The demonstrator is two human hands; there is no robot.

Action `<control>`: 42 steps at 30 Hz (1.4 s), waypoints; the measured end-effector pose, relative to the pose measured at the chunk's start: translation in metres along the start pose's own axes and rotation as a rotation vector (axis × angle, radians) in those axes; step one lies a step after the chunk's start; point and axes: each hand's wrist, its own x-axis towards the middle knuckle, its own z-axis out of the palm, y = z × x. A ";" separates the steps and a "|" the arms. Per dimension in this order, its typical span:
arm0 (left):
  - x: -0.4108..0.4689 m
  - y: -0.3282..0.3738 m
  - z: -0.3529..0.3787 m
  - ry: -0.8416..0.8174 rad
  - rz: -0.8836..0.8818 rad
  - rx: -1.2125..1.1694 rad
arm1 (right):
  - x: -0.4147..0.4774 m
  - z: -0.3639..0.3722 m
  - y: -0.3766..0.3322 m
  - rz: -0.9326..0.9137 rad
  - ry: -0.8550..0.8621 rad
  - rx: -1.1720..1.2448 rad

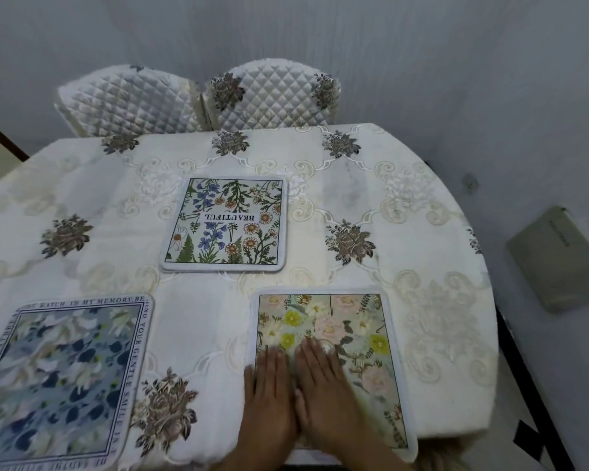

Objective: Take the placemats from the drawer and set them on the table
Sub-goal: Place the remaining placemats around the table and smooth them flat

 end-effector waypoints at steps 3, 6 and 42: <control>-0.031 -0.006 0.006 -0.004 -0.015 0.037 | -0.032 0.008 -0.001 0.036 -0.030 -0.023; -0.043 -0.016 0.003 -0.017 0.026 0.054 | -0.051 0.000 0.018 -0.003 -0.025 -0.035; 0.111 -0.044 -0.043 -0.054 -0.015 0.113 | 0.042 -0.062 0.138 0.324 -0.073 -0.058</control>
